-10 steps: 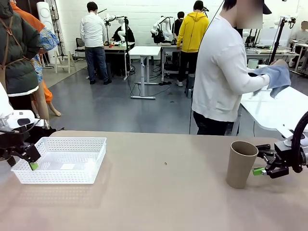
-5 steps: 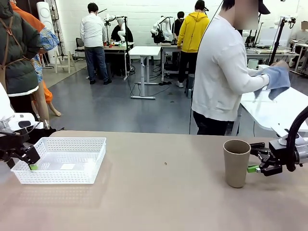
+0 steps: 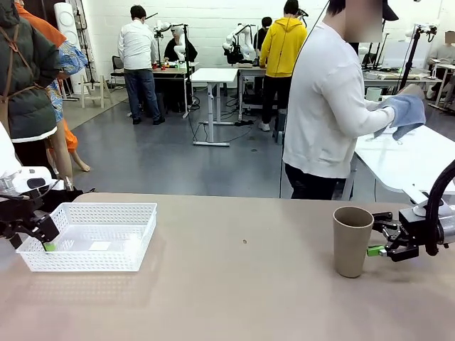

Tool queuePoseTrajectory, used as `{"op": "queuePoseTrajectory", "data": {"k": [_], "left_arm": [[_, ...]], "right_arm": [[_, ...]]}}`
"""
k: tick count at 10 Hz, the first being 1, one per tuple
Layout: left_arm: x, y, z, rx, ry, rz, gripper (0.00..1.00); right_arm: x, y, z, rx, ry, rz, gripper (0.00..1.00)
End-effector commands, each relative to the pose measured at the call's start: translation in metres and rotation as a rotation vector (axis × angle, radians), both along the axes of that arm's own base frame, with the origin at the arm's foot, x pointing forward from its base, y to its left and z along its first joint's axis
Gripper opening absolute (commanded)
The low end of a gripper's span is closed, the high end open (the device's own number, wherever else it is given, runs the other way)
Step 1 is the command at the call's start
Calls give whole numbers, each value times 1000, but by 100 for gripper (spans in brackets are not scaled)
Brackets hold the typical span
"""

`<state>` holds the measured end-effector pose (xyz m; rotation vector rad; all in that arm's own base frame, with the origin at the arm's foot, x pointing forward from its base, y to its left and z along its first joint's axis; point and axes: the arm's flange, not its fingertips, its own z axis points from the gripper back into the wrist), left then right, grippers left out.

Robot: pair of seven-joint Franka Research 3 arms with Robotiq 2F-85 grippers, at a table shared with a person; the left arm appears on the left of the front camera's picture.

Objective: Clean and organize the cups into the basket.
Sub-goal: Pick up the Organizing basket and move it to the center of the table, then pick up the Reusable plastic cup from the right side of the table and place it inside the Organizing basket.

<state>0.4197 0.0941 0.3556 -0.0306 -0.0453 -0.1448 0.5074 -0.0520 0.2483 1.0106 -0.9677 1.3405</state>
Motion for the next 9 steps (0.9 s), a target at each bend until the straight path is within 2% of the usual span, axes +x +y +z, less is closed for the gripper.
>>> {"op": "queuePoseTrajectory", "data": {"k": [1, 5, 9], "left_arm": [[-1, 3, 1, 6, -9, 11, 100], [-1, 2, 0, 11, -10, 5, 100], [-1, 2, -1, 5, -4, -1, 100]], "right_arm": [[-3, -1, 0, 30, 4, 43, 100], [-20, 7, 1, 76, 21, 154, 100], [-16, 28, -7, 70, 14, 171, 100]]}}
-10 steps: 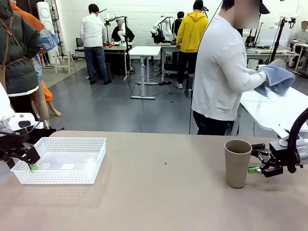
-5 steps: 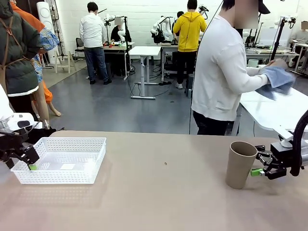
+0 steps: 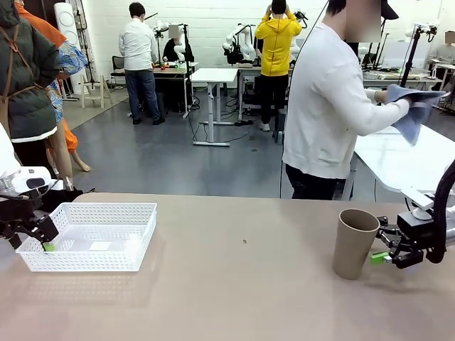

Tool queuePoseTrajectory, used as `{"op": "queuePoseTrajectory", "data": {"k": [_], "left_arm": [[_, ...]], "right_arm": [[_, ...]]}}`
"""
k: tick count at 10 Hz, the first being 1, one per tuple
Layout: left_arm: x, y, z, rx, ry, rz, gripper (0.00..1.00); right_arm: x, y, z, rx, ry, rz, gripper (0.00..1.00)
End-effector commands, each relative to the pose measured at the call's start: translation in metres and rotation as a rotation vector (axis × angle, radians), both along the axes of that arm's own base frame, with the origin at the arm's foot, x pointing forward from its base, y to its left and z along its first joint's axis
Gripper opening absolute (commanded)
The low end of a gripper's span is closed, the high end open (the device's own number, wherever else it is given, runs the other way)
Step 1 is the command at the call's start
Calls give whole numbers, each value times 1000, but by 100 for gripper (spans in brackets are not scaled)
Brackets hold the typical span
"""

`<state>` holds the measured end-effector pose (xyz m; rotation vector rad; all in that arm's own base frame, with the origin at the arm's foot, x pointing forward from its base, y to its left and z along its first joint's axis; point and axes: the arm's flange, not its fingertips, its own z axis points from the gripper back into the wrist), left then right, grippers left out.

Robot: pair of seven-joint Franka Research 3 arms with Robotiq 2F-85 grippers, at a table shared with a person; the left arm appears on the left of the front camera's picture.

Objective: Clean and organize the cups into the basket.
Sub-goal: Pick up the Organizing basket and move it to the center of the table, then pick up the Reusable plastic cup from the right side of the table and place it inside the Organizing basket.

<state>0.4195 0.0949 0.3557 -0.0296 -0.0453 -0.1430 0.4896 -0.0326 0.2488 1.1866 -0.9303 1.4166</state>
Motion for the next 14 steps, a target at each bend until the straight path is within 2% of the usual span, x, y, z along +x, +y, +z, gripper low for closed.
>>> {"op": "queuePoseTrajectory", "data": {"k": [1, 5, 12, 13, 14], "left_arm": [[-1, 1, -2, -1, -2, -6, 100], [-3, 2, -3, -9, 1, -13, 100], [-2, 3, -9, 8, 24, -5, 100], [-1, 4, -10, 8, 10, 7, 90], [1, 4, -11, 22, -12, 25, 43]], "right_arm": [[3, 15, -11, -14, -24, 18, 100], [9, 43, -28, -51, -17, 42, 100], [9, 53, -32, -62, -43, 35, 100], [9, 53, -32, -59, -45, 38, 100], [8, 53, -32, -54, -48, 48, 100]]}}
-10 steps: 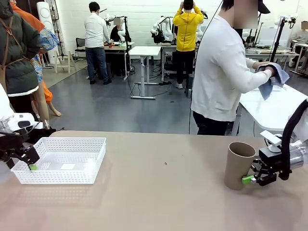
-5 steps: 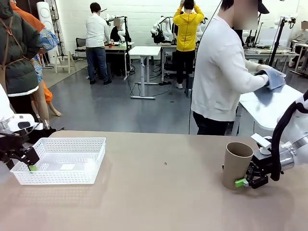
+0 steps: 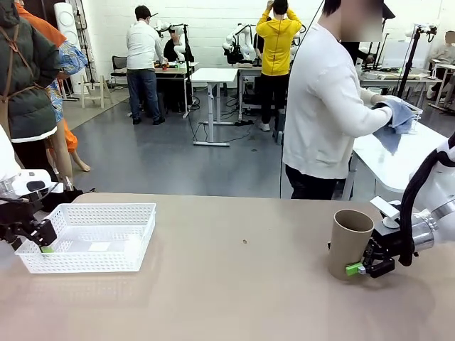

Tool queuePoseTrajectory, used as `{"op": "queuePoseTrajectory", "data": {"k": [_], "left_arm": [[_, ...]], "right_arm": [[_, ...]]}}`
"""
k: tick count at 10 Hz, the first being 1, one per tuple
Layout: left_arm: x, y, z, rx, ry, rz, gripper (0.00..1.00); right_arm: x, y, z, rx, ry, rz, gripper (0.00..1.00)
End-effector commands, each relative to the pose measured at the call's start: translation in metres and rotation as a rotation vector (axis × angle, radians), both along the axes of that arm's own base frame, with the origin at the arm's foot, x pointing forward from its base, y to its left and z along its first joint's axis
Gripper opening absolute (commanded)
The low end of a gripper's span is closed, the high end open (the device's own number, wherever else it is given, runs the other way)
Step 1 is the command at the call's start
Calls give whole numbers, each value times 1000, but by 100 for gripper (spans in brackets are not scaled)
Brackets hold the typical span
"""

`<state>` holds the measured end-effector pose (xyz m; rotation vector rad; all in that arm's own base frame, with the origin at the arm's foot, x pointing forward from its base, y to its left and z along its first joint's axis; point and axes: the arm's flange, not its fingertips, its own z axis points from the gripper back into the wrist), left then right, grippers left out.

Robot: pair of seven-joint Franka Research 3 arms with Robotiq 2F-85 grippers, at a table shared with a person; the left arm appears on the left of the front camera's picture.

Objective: Clean and organize the cups into the basket.
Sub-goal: Pick up the Organizing basket and move it to the center of the table, then pick up the Reusable plastic cup from the right side of the table and place it inside the Organizing basket.

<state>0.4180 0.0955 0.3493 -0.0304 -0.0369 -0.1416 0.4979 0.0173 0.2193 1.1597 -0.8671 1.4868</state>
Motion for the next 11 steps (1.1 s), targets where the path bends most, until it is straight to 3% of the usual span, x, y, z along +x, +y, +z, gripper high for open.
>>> {"op": "queuePoseTrajectory", "data": {"k": [1, 2, 3, 4, 5, 6, 7, 8, 9, 10, 11], "left_arm": [[3, 3, -5, 23, -35, 31, 33], [3, 3, -5, 22, -41, 33, 0], [4, 3, -6, 23, -46, 36, 0], [4, 3, -6, 21, -48, 38, 0], [4, 3, -7, 24, -51, 39, 8], [5, 4, -7, 26, -49, 45, 0], [5, 4, -7, 27, -47, 48, 0], [5, 5, -7, 30, -46, 51, 0], [5, 5, -8, 35, -45, 58, 0], [5, 5, -8, 35, -43, 61, 0], [5, 5, -8, 34, -42, 63, 0]], "right_arm": [[0, 2, -3, 13, -41, 21, 42], [-1, 2, -3, 20, -45, 27, 42], [-1, 2, -3, 23, -47, 31, 0], [-1, 1, -4, 24, -48, 33, 37], [-1, 1, -3, 25, -48, 33, 0], [-1, 0, -3, 26, -48, 34, 0], [-1, 1, -3, 27, -48, 35, 0], [-1, 0, -4, 26, -46, 35, 21], [-1, 0, -3, 26, -46, 35, 21], [-1, -1, -4, 25, -45, 34, 0], [0, -1, -4, 24, -44, 33, 21]]}}
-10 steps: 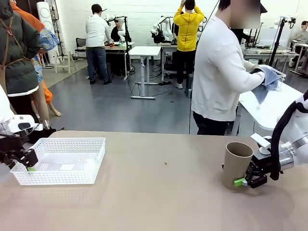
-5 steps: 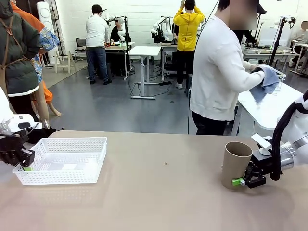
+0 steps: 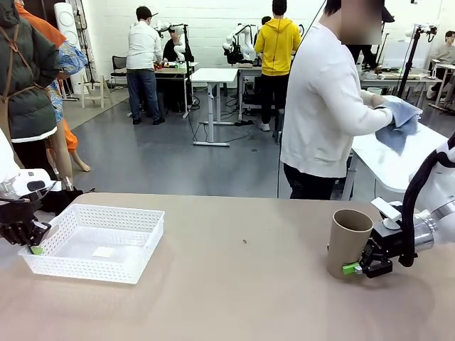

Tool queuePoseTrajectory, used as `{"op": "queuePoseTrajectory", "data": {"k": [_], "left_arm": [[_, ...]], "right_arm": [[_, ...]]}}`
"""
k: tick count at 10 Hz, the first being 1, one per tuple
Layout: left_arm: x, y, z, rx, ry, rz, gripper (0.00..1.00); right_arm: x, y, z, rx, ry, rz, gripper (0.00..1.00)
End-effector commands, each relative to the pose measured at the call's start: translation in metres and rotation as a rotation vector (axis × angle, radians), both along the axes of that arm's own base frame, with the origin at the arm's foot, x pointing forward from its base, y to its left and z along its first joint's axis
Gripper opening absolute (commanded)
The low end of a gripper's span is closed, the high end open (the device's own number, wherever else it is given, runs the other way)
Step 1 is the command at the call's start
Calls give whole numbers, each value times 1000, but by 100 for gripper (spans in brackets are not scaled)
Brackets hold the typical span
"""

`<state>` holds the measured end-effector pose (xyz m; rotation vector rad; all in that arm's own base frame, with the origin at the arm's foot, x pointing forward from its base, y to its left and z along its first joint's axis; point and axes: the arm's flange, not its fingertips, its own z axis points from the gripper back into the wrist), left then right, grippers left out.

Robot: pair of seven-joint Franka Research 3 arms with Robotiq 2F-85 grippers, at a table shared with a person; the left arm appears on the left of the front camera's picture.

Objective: Clean and organize the cups into the basket.
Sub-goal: Pick up the Organizing basket and move it to the center of the table, then pick up the Reusable plastic cup from the right side of the table and place it inside the Organizing basket.

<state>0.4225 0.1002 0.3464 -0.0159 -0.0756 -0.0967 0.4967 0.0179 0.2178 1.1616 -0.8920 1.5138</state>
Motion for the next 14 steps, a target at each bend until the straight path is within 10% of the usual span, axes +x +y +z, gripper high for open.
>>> {"op": "queuePoseTrajectory", "data": {"k": [1, 6, 14], "left_arm": [[0, 0, -5, 23, 1, 20, 0], [-13, -34, 16, 52, 19, 124, 2], [-23, -157, 39, 177, -35, 206, 2]], "right_arm": [[1, -2, -2, 8, -17, 18, 0], [-7, -10, 37, -42, -28, -58, 21], [-46, -82, 244, -34, -128, -320, 21]]}}
